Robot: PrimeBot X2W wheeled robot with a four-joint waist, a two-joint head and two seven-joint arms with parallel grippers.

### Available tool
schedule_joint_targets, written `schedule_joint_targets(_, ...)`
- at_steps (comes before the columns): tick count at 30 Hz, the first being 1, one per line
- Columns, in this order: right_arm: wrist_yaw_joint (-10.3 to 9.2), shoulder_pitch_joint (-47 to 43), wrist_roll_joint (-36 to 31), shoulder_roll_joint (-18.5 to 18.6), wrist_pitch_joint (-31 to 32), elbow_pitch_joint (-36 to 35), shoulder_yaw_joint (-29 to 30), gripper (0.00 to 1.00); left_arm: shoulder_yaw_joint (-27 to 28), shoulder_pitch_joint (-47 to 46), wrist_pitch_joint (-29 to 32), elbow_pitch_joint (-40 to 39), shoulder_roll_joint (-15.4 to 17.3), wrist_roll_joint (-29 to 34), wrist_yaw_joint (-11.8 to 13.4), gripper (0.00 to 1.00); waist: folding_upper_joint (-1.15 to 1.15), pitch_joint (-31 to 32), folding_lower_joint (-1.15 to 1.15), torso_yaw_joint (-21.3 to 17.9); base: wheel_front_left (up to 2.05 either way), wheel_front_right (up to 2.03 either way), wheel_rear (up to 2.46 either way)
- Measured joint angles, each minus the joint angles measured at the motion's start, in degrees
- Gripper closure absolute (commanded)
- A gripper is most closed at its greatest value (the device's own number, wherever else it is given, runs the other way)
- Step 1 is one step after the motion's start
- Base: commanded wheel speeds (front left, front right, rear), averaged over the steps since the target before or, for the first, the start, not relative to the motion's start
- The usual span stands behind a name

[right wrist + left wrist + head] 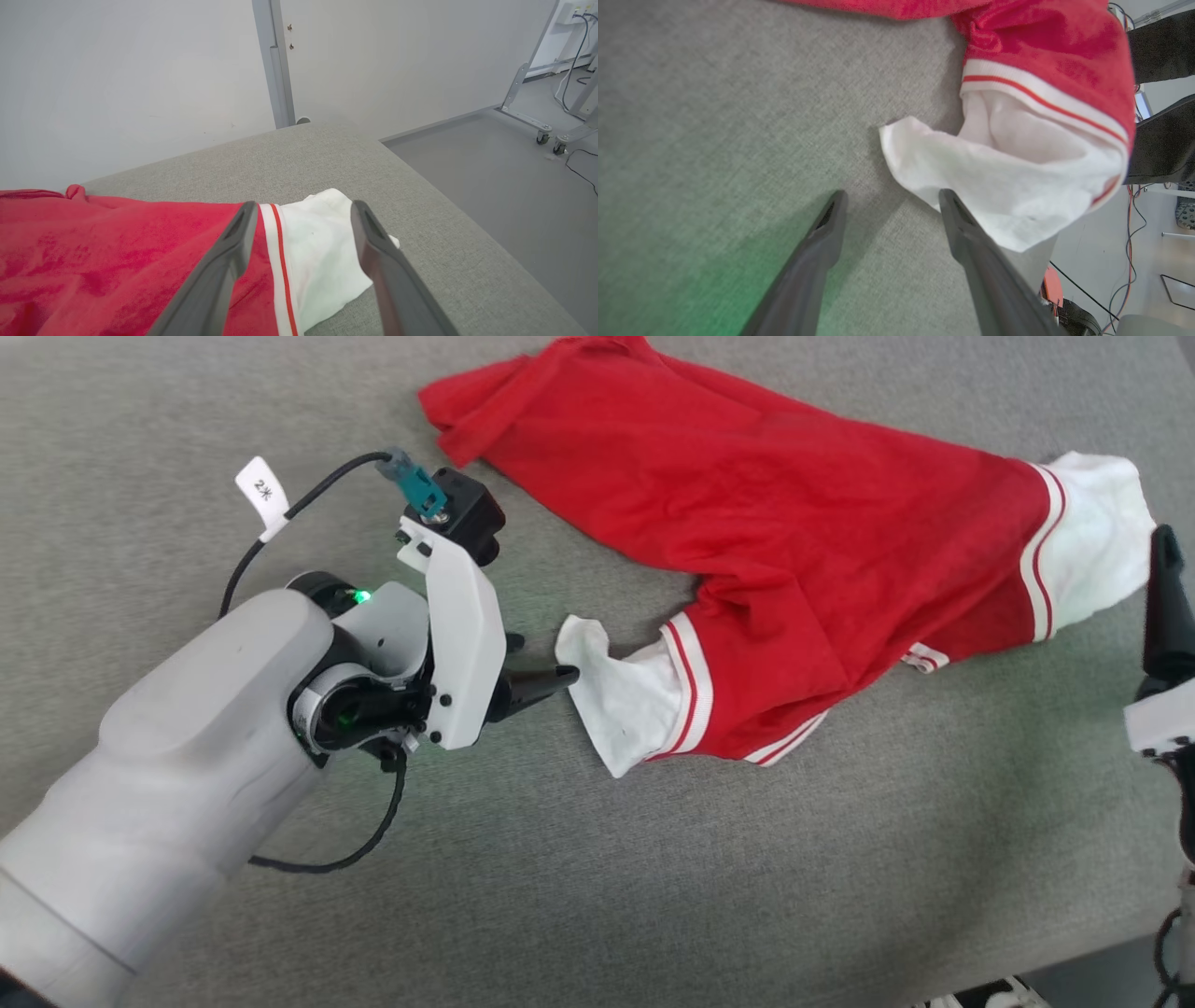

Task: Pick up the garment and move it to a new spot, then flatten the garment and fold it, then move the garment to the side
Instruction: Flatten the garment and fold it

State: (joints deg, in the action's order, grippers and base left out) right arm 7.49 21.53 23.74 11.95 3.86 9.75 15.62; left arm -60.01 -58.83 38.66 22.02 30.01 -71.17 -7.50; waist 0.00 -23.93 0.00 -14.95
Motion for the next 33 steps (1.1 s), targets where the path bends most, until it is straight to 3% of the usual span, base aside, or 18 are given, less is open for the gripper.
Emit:
schedule_joint_targets(9,0.00,1.0,0.9,-0.5,-1.3,1.9,-1.2,0.00,-1.6,-2.4,0.6,4.4,-2.6,-4.5,-0.1,0.00,0.00,-2.8,0.00,-1.9,0.00,0.00,0.00)
schedule_joint_targets(11,0.00,1.4,0.9,-0.4,-1.4,2.1,-1.5,0.00,-2.5,-3.1,0.8,4.5,-2.7,-4.5,-0.1,0.47,0.00,-2.9,0.00,-1.8,0.00,0.00,0.00)
schedule_joint_targets(12,0.00,1.5,0.9,-0.4,-1.5,2.1,-1.8,0.00,-2.9,-3.3,0.8,4.4,-2.7,-4.5,-0.1,0.80,0.00,-2.9,0.00,-1.8,0.00,0.00,0.00)
schedule_joint_targets(13,0.00,1.5,0.9,-0.4,-1.7,2.2,-2.0,0.00,-3.1,-3.3,0.8,4.5,-2.8,-4.8,-0.1,1.00,0.00,-2.9,0.00,-1.7,0.00,0.00,0.00)
schedule_joint_targets(21,0.00,1.6,0.7,0.0,-1.8,2.4,-1.5,0.00,-4.3,-3.2,-3.3,4.5,-2.9,-7.0,-0.1,1.00,0.00,-1.9,0.00,0.5,0.00,0.00,0.00)
schedule_joint_targets(33,0.00,0.2,-0.5,1.2,0.7,0.7,-0.2,0.00,-2.5,-2.4,-8.9,0.2,5.5,-10.7,0.0,1.00,0.00,1.9,0.00,7.2,0.00,0.00,0.00)
